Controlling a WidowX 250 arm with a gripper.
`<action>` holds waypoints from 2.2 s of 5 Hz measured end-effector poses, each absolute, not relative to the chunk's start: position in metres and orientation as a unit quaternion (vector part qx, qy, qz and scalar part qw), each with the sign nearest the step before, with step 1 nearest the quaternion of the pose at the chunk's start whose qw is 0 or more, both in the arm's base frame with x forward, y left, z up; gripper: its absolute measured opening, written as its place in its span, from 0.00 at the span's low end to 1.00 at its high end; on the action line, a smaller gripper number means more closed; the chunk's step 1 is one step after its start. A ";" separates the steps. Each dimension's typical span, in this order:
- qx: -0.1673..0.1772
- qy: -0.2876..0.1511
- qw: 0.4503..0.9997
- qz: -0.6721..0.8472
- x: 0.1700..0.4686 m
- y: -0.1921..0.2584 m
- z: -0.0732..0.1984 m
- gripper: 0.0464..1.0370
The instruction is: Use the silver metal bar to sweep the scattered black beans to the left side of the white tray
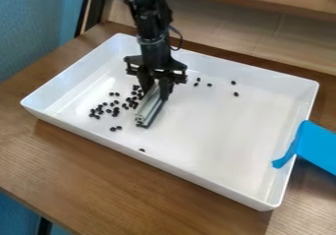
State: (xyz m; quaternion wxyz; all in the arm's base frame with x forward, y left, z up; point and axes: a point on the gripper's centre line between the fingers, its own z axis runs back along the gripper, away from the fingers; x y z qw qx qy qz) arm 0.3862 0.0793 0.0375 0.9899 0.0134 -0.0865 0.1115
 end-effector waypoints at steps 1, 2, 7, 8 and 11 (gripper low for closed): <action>0.009 -0.085 0.991 0.106 0.366 0.115 0.037 0.34; 0.005 -0.091 0.991 0.102 0.348 0.143 0.038 0.34; -0.055 -0.088 0.990 0.100 0.342 0.117 0.088 0.34; -0.060 -0.087 0.989 0.104 0.352 0.072 0.097 0.34; -0.054 -0.093 0.991 0.077 0.340 -0.015 0.070 0.34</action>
